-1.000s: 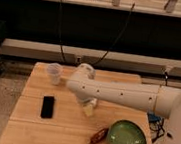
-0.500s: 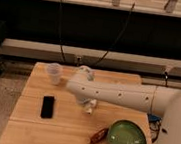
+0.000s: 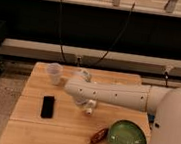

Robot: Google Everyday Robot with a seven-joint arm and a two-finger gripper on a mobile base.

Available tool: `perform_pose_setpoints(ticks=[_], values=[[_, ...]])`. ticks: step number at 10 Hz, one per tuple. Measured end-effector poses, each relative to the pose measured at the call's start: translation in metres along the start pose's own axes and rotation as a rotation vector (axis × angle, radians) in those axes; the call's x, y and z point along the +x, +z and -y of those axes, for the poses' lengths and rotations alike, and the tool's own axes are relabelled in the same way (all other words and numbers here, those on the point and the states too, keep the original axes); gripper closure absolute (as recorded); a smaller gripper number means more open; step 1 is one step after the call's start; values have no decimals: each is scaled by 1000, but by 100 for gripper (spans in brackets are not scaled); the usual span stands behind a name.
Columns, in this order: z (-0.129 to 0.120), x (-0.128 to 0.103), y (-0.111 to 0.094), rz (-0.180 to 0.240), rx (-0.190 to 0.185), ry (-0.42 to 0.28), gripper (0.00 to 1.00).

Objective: Push the eraser across the table

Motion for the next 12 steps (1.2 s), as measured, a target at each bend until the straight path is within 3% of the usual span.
perform_pose_setpoints(ticks=[4, 12], values=[[6, -13, 11, 9, 3, -22, 97], [36, -59, 30, 11, 20, -139, 97]])
